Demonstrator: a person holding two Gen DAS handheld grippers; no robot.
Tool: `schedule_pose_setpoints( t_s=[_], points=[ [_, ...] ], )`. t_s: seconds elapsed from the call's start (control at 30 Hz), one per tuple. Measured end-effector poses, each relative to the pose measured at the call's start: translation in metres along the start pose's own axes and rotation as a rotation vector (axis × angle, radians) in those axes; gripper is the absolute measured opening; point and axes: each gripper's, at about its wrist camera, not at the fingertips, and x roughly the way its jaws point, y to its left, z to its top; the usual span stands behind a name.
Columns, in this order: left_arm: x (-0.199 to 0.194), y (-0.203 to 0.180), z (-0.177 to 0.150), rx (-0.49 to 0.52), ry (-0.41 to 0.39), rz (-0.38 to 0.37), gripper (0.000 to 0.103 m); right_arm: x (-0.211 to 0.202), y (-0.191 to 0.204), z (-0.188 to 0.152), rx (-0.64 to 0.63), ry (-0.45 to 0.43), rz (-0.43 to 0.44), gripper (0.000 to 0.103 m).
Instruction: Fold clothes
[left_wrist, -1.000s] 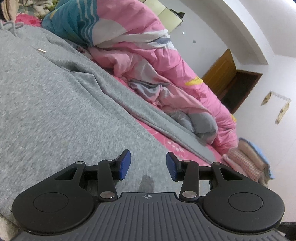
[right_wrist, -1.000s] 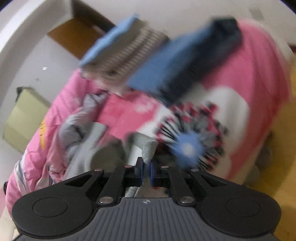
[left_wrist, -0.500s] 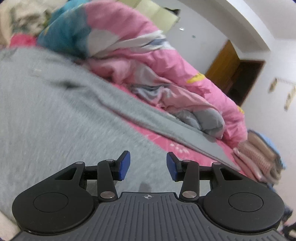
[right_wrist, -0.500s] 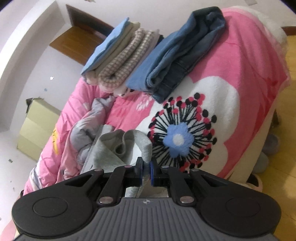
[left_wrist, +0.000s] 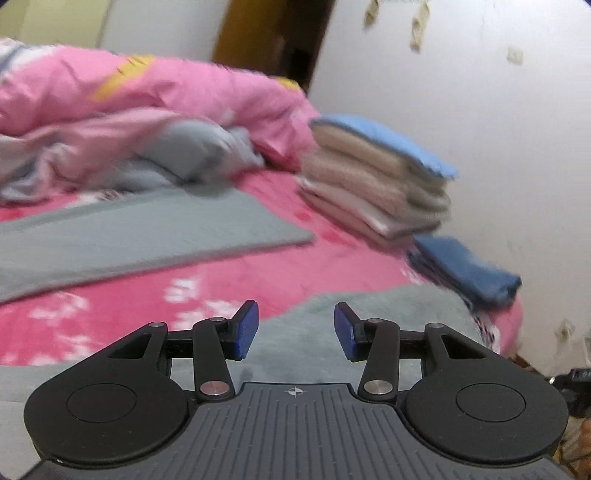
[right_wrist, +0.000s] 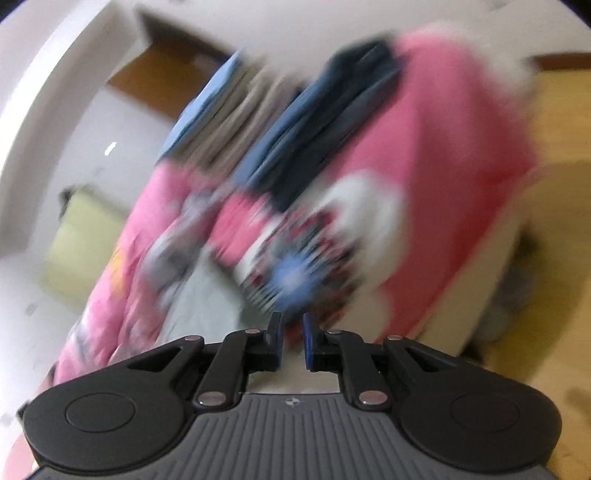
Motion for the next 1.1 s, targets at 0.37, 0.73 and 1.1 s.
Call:
schedule_pose_setpoints(
  t_s=[0.37,0.73,1.1],
  points=[
    [0.001,0.011,-0.023,-0.058,0.039,0.009,0.045,0.129,0.113,0.052,-0.361,0.212,0.121,0.048],
    [-0.010,0.051,-0.036,-0.126,0.010,0.047,0.045,0.206,0.180,0.043,-0.580,0.267,0.111,0.002],
    [0.012,0.052,-0.031,-0.102,-0.008,0.078,0.045,0.228,0.199,0.045,-0.734,0.111,-0.013,0.003]
  ],
)
